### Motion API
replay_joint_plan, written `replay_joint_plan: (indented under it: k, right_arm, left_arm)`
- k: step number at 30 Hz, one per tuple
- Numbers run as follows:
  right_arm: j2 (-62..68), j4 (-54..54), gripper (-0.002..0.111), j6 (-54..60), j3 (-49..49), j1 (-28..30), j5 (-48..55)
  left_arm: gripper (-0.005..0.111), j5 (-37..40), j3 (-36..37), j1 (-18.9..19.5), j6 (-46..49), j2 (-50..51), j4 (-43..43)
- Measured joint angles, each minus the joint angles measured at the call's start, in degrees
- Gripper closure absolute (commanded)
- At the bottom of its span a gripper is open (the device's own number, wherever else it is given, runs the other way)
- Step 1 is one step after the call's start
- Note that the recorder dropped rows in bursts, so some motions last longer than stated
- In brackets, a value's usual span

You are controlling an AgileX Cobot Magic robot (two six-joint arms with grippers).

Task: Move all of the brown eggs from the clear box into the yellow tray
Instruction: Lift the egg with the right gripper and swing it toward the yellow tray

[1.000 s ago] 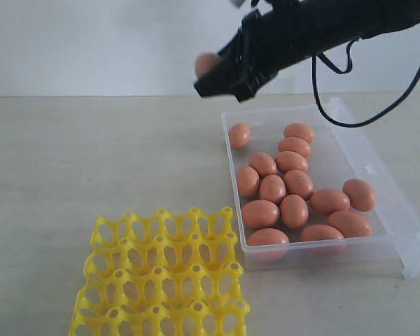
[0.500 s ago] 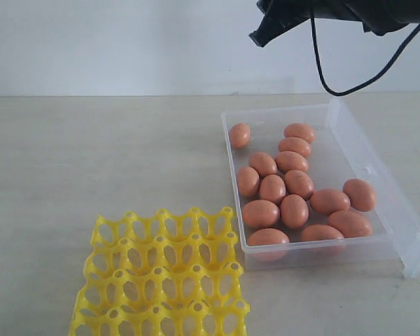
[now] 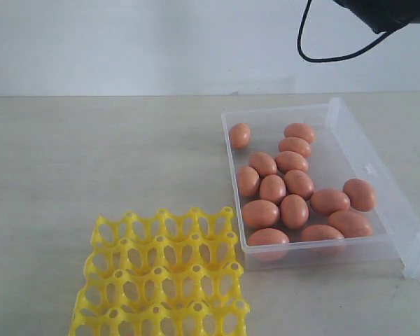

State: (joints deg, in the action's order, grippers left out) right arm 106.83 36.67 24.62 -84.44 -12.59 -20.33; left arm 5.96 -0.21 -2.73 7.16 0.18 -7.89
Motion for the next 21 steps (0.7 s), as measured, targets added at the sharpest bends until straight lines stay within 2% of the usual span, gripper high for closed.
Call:
replay_joint_plan:
  k: [3,8,9,12,16,19,21]
  right_arm:
    - [0.0,-15.9,0.109,-16.0,0.0,0.0,-2.0]
    - [0.0,-58.7,0.109,-48.7,0.0,0.0,-7.8]
    - [0.0,-68.9,0.109,-57.6,0.0,0.0,-11.0]
    - [0.0,-85.8,0.109,-73.5,0.0,0.0,-21.1]
    - [0.0,-93.2,0.109,-84.3,2.8,0.0,-35.2]
    - [0.0,-92.9,0.109,-86.3,7.6,-0.6,-40.2]
    - [0.0,-91.3,0.109,-83.5,12.3,-1.7,-41.3]
  left_arm:
    - [0.103,0.0,0.0,0.0,0.0,0.0,0.0]
    - [0.103,0.0,0.0,0.0,0.0,0.0,0.0]
    - [0.103,0.0,0.0,0.0,0.0,0.0,0.0]
    - [0.103,0.0,0.0,0.0,0.0,0.0,0.0]
    - [0.103,0.0,0.0,0.0,0.0,0.0,0.0]
    - [0.103,0.0,0.0,0.0,0.0,0.0,0.0]
    - [0.103,0.0,0.0,0.0,0.0,0.0,0.0]
